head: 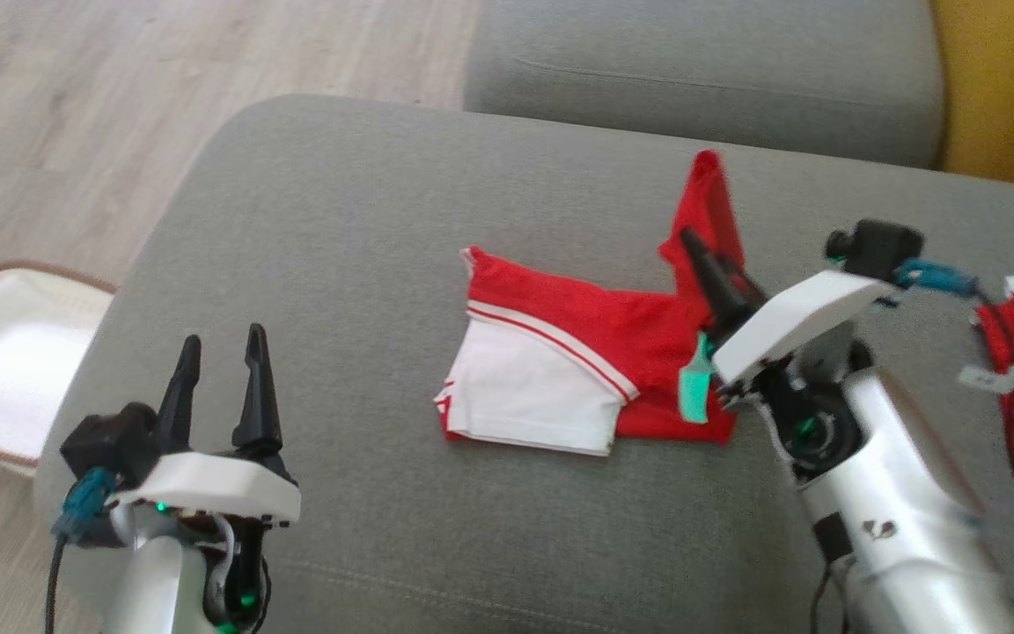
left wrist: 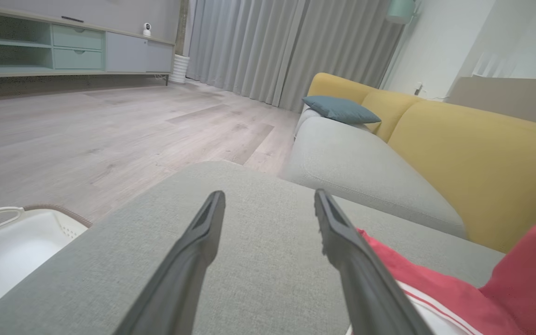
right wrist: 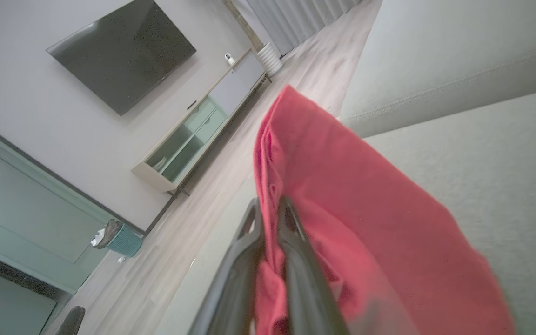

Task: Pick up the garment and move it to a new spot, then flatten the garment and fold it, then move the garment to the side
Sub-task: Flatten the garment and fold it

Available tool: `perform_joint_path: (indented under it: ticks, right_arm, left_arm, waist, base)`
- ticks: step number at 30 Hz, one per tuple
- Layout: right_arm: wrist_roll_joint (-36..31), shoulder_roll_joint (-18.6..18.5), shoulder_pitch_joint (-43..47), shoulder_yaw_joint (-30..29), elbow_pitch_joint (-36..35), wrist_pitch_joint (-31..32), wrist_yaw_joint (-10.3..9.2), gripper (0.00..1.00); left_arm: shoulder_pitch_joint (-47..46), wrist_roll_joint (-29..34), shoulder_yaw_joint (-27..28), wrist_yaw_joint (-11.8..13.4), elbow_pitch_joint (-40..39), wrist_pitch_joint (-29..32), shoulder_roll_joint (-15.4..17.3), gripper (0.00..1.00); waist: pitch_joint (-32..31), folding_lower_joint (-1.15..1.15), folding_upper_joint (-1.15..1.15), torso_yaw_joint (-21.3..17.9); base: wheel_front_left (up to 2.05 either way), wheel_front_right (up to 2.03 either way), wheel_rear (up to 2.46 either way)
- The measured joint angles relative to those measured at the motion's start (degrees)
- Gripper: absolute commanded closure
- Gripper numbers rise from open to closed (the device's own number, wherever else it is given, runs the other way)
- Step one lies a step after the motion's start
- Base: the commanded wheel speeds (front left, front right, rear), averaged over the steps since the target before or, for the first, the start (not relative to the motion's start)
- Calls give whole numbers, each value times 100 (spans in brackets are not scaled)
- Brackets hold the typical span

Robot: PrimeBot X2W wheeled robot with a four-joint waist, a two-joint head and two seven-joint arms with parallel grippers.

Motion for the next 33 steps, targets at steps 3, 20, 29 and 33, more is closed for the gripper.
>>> perform_joint_path:
  ticks: [3, 20, 29, 33]
  right_arm:
    - [279, 2, -17, 447, 277, -282, 1, 100]
    - [2157, -3, -1115, 2596, 2203, -1823, 0, 100]
    - [3140, -5, -1318, 3880, 2086, -2058, 0, 0]
    - [3575, -3, -1752, 4280, 1952, -2254, 0, 0]
  left_arm:
    - [14, 0, -13, 0, 9, 0, 1, 0]
    - [14, -123, -325, 29, 62, 0, 0, 0]
    - [9, -113, -268, 46, 80, 0, 0, 0]
    - [7, -99, -230, 44, 78, 0, -1, 0]
  waist:
    - [-17, 0, 0, 198]
    - [354, 0, 0, 1094]
    - [405, 0, 0, 854]
    - [377, 0, 0, 615]
  base:
    - [0, 0, 0]
    - [0, 0, 0]
    - [0, 0, 0]
    - [0, 0, 0]
